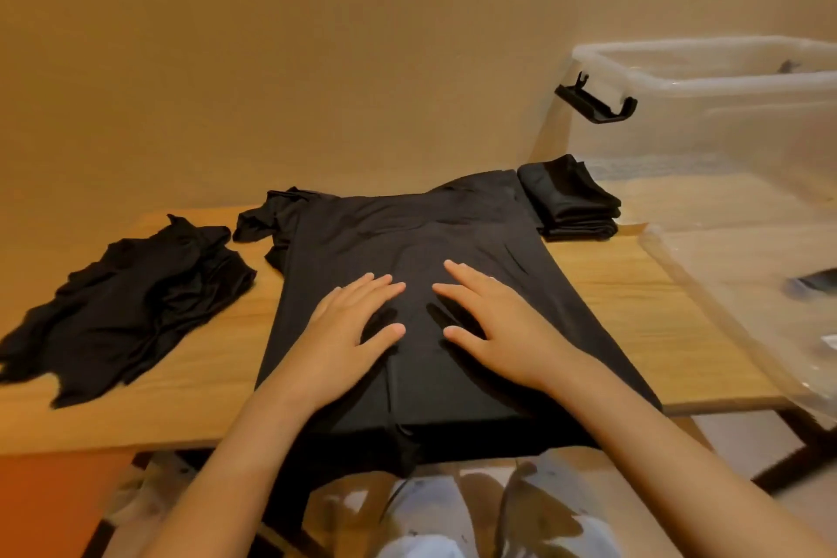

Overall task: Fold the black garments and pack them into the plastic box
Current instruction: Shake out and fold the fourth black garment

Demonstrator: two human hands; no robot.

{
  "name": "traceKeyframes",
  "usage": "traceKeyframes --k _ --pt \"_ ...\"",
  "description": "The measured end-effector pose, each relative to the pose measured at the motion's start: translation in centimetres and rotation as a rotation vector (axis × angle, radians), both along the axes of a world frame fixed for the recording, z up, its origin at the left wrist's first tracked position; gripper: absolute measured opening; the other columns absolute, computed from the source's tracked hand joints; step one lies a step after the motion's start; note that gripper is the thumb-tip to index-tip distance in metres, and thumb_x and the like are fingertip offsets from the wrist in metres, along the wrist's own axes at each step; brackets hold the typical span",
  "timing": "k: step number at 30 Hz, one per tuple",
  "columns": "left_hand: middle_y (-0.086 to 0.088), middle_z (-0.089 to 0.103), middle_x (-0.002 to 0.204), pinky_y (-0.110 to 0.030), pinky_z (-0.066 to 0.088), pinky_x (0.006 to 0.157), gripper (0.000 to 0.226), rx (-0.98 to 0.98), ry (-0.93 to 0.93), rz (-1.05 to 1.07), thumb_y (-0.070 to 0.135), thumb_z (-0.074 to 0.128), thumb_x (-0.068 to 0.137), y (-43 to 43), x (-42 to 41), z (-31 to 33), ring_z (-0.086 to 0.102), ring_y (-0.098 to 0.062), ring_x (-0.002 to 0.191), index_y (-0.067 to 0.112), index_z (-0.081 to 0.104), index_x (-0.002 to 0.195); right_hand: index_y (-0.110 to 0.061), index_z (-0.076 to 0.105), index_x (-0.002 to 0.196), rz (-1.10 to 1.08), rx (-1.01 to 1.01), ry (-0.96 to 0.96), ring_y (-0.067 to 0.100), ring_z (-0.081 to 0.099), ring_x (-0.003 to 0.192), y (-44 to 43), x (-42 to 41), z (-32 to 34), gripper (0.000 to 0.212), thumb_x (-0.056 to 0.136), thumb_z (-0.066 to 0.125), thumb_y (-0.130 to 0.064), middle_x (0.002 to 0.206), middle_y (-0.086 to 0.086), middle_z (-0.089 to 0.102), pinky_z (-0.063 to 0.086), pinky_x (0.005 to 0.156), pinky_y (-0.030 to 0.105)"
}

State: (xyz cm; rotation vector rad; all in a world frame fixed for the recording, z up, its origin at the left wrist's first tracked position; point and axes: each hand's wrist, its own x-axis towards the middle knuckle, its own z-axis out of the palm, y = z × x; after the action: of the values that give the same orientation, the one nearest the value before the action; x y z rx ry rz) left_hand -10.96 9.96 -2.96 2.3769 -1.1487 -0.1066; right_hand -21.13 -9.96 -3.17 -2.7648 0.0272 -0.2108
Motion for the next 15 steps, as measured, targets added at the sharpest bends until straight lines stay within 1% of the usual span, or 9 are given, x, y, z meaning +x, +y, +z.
traceKeyframes --k 2,4,6,7,9,11,12,14,15 --pt "0.019 0.018 0.158 -0.023 0.003 0.118 0.054 0.021 0.001 0.048 0.046 0.043 0.098 1.3 -2.1 -0.6 0.003 0.009 0.141 0.042 0.024 0.149 -0.031 0.027 0.15 -0.006 -0.034 -0.008 0.006 0.005 0.147 0.5 -2.2 -0.7 0.059 0.097 0.049 -0.044 0.161 -0.01 0.01 0.006 0.118 0.026" --pt "0.017 0.01 0.16 -0.026 0.004 0.119 0.059 0.098 -0.029 0.12 0.05 0.037 0.099 2.7 -3.5 -1.3 -0.001 0.002 0.146 0.038 0.016 0.153 -0.031 0.023 0.152 -0.035 -0.077 0.012 0.006 0.002 0.148 0.4 -4.2 -1.3 0.059 0.098 0.042 -0.047 0.161 -0.01 0.008 0.003 0.117 0.026" --pt "0.013 -0.003 0.162 -0.027 -0.001 0.119 0.065 0.221 -0.068 0.182 0.056 0.027 0.098 3.7 -3.9 -2.1 -0.009 -0.004 0.148 0.033 0.004 0.155 -0.032 0.012 0.153 -0.087 -0.122 0.109 0.007 -0.005 0.148 -0.1 -5.4 -1.7 0.063 0.097 0.029 -0.056 0.162 -0.01 0.0 -0.002 0.117 0.027" --pt "0.011 -0.009 0.162 -0.027 -0.004 0.118 0.069 0.281 -0.072 0.19 0.061 0.02 0.096 4.0 -3.6 -2.4 -0.013 -0.005 0.147 0.032 -0.002 0.155 -0.033 0.006 0.153 -0.109 -0.137 0.172 0.006 -0.009 0.147 -0.4 -5.7 -1.7 0.069 0.092 0.018 -0.064 0.161 -0.011 -0.004 -0.005 0.116 0.027" --pt "0.013 -0.019 0.158 -0.026 -0.009 0.117 0.088 0.338 -0.068 0.159 0.078 -0.002 0.08 4.5 -2.7 -2.9 -0.019 -0.003 0.145 0.031 -0.008 0.154 -0.035 -0.002 0.152 -0.122 -0.15 0.24 0.005 -0.013 0.146 -1.1 -5.9 -1.7 0.088 0.073 -0.004 -0.072 0.161 -0.012 -0.009 -0.009 0.114 0.026" --pt "0.019 -0.022 0.151 -0.023 -0.01 0.115 0.106 0.355 -0.083 0.127 0.088 -0.017 0.062 4.7 -1.5 -2.9 -0.02 0.001 0.141 0.033 -0.009 0.152 -0.036 -0.006 0.151 -0.123 -0.161 0.254 0.004 -0.015 0.145 -1.7 -5.4 -1.8 0.094 0.065 -0.011 -0.073 0.16 -0.013 -0.01 -0.01 0.114 0.026" --pt "0.02 -0.022 0.15 -0.023 -0.01 0.115 0.102 0.358 -0.082 0.125 0.087 -0.014 0.066 4.6 -1.0 -2.8 -0.02 0.003 0.139 0.033 -0.009 0.152 -0.037 -0.007 0.151 -0.124 -0.172 0.249 0.004 -0.015 0.145 -2.0 -5.0 -1.8 0.095 0.064 -0.012 -0.074 0.16 -0.013 -0.011 -0.01 0.115 0.027" --pt "0.018 -0.018 0.155 -0.023 -0.008 0.117 0.084 0.37 -0.079 0.129 0.076 0.003 0.081 4.3 0.3 -2.6 -0.019 0.005 0.138 0.033 -0.006 0.153 -0.038 -0.007 0.151 -0.129 -0.189 0.235 0.004 -0.015 0.145 -2.5 -3.8 -1.9 0.095 0.064 -0.014 -0.075 0.16 -0.012 -0.01 -0.009 0.116 0.028" --pt "0.018 -0.017 0.156 -0.023 -0.008 0.117 0.082 0.369 -0.085 0.126 0.075 0.004 0.082 4.1 1.0 -2.5 -0.018 0.005 0.138 0.034 -0.005 0.153 -0.038 -0.006 0.151 -0.133 -0.187 0.231 0.004 -0.014 0.145 -2.8 -3.1 -1.9 0.095 0.064 -0.013 -0.075 0.161 -0.012 -0.01 -0.009 0.116 0.028"
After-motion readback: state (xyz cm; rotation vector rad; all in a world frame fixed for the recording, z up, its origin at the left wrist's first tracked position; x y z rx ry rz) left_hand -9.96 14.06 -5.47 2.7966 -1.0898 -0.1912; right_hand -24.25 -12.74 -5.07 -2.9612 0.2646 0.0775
